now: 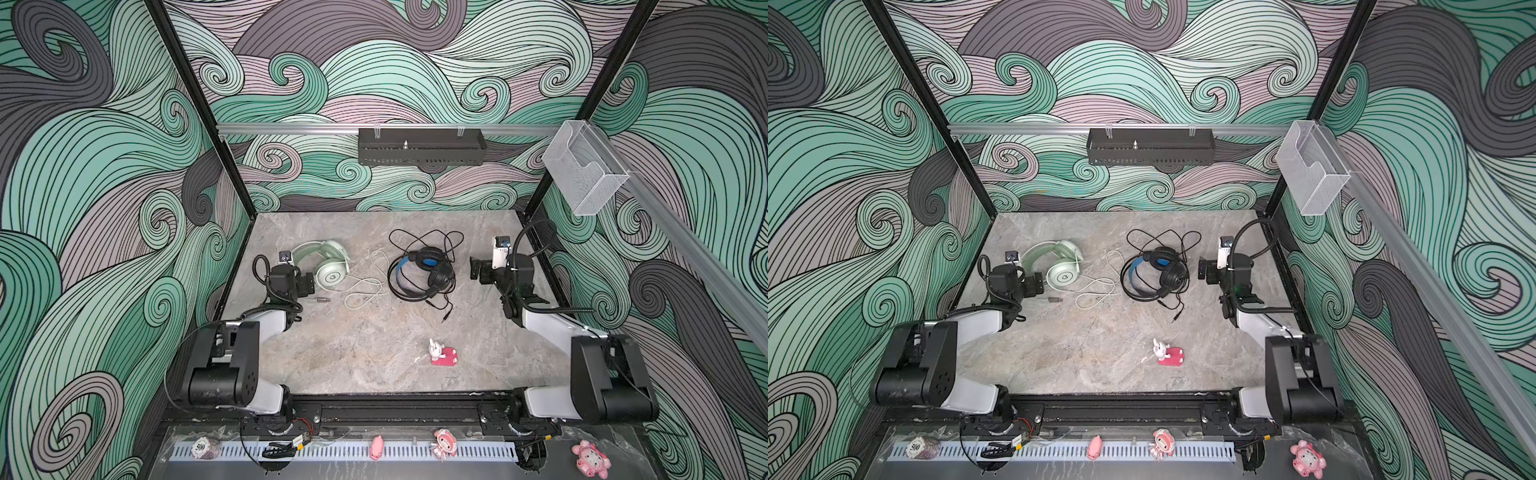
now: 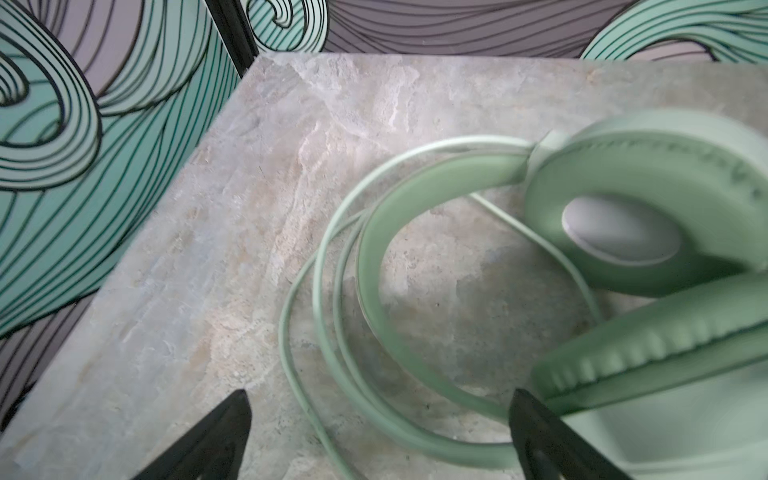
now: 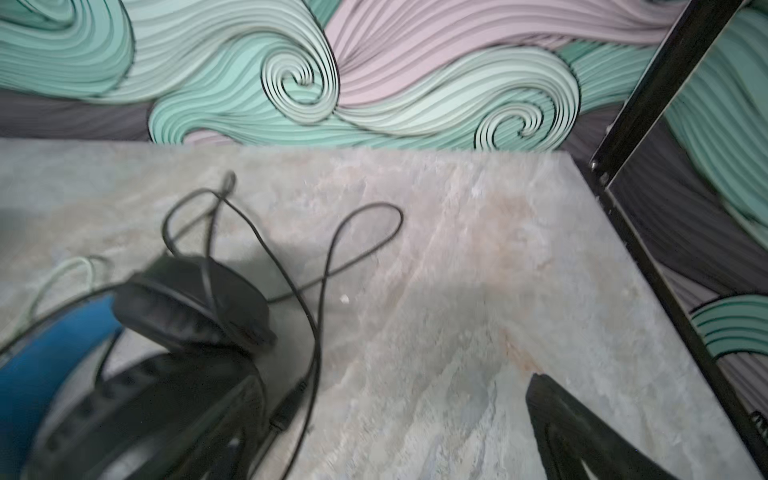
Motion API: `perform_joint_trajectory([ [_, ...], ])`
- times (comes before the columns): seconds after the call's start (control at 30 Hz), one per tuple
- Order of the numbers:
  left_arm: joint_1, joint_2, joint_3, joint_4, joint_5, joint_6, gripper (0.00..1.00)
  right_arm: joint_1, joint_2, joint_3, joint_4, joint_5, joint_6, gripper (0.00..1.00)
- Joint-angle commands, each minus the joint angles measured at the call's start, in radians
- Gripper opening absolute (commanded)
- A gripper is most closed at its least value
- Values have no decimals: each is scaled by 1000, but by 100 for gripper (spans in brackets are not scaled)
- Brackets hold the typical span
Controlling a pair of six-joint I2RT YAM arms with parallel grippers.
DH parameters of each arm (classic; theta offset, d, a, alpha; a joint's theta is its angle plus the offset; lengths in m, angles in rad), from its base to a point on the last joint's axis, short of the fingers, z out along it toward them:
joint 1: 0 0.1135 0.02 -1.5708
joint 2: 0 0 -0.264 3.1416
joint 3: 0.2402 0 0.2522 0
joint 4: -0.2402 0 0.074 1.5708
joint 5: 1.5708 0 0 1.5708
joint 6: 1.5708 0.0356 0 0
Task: Wrap the headphones
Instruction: 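Move both grippers toward the black headset with blue headband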
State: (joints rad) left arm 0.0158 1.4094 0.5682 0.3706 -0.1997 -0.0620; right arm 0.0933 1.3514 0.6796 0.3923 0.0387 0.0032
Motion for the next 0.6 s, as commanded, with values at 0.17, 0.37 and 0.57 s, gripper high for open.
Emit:
perform_joint_trajectory([
  [0.17, 1, -274, 142, -533, 111, -205, 99, 68, 63, 376, -677, 142, 334, 100],
  [0.37, -162, -298, 346, -933, 160, -440, 99, 212, 142, 467, -824, 210, 387, 99],
  [0.57, -382, -169, 486, -1012, 227, -489, 99, 299, 257, 609, -971, 236, 344, 100],
])
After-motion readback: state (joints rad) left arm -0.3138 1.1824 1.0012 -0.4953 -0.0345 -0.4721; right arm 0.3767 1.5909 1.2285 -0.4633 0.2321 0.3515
